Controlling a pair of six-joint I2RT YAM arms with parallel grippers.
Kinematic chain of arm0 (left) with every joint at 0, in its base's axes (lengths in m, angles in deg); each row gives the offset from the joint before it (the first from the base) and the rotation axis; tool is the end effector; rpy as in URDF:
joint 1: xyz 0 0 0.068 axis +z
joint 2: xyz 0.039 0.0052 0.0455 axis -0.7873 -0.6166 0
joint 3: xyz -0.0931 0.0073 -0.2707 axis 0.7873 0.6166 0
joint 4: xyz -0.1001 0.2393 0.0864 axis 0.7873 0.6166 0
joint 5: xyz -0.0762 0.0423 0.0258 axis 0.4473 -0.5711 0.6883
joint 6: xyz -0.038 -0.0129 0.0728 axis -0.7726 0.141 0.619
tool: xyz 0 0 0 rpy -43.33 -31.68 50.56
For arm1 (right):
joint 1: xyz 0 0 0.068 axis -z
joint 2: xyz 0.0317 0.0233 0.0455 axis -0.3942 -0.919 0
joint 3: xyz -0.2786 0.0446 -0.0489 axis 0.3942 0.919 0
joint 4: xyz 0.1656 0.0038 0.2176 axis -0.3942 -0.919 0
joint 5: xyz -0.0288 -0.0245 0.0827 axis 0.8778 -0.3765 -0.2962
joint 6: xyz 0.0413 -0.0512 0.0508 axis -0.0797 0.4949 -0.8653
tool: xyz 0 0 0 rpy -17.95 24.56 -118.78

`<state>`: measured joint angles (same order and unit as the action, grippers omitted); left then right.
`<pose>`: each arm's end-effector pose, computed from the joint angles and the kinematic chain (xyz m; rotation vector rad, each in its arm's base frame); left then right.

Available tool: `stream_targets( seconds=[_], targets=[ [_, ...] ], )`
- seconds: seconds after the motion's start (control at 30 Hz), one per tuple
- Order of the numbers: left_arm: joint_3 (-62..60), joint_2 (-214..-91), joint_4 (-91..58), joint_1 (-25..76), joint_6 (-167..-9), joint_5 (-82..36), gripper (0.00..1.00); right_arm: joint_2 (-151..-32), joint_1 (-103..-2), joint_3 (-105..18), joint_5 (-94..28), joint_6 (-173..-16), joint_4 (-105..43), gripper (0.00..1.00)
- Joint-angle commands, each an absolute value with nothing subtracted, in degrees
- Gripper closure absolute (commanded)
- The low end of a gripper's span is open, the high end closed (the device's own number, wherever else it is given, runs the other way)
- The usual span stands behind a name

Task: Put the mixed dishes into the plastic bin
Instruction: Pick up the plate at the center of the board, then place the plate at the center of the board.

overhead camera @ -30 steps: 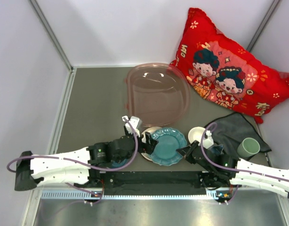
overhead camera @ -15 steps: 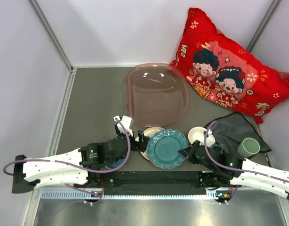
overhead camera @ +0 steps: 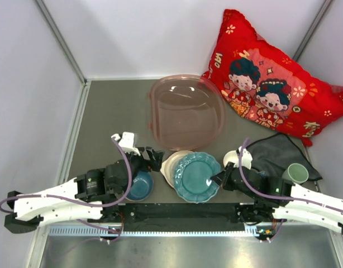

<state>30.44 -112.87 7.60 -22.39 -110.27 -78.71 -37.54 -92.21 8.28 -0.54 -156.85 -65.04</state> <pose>0.0959 -0.1443 0.3202 0.0827 1.8103 -0.5784 0.0800 0.1241 0.1987 0.2445 2.2965 0.8656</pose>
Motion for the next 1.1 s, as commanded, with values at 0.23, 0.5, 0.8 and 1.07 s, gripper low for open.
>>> stream_targets(
  seconds=[0.23,0.5,0.8,1.07],
  targets=[
    [24.4,-109.0,13.3,-22.5,-107.9,-83.5,0.09,-50.3,-93.1,-5.1,-0.9,-144.8,-41.3,1.0],
    [20.0,-109.8,17.2,-22.4,-106.7,-85.5,0.09,-65.1,-92.1,-16.5,-5.3,-135.9,-28.7,1.0],
    [14.8,-110.0,22.1,-22.4,-106.1,-86.7,0.09,-84.9,-84.8,-24.5,-19.2,-136.2,-14.2,1.0],
    [10.7,-109.0,25.4,-22.5,-106.0,-88.7,0.1,-102.2,-80.7,-35.9,-29.7,-136.6,-8.1,1.0]
  ],
)
